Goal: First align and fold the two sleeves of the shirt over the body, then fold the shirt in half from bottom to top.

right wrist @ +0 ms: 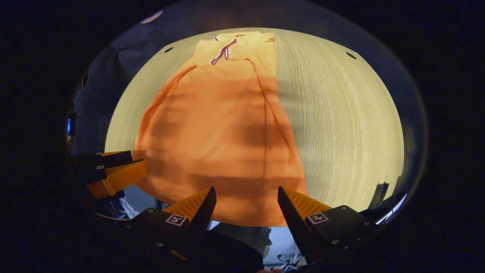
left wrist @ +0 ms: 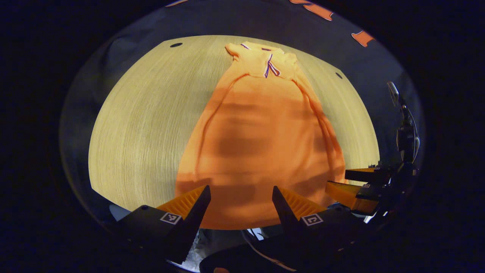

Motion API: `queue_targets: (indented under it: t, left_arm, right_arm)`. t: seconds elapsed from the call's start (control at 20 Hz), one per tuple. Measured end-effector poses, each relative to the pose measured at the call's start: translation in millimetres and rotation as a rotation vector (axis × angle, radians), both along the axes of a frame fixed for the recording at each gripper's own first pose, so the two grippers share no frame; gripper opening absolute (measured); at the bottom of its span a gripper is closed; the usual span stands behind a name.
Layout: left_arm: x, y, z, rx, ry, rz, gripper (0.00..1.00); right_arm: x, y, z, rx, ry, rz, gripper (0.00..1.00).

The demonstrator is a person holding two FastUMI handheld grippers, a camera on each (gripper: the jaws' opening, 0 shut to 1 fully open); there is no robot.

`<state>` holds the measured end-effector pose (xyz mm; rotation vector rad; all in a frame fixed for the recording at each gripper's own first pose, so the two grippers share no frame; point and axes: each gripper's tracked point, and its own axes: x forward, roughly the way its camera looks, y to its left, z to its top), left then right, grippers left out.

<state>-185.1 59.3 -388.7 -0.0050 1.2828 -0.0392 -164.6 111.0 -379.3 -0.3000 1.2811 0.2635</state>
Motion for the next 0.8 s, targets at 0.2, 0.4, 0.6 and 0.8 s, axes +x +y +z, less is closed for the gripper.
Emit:
queue_targets:
  t: [0.2,0.4,0.6,0.8]
  left_arm:
    - [-18.9,4.4,-18.4,0.035,0.088,0.001,0.99]
    - [-13.6,9.2,-30.3,0.06,0.113,0.006,0.99]
    - [-16.9,19.2,-36.1,0.127,0.131,0.0,0.99]
    - [-14.8,19.7,-41.3,0.192,0.137,-0.024,0.97]
  right_arm:
    - [-5.1,-10.7,-8.6,-0.027,0.038,-0.035,0.99]
    - [-7.7,-17.0,-20.4,-0.069,0.064,-0.029,0.99]
    - [-12.5,-18.0,-28.3,-0.102,0.081,-0.022,1.0]
    - [-10.7,-16.5,-29.7,-0.11,0.092,-0.023,1.0]
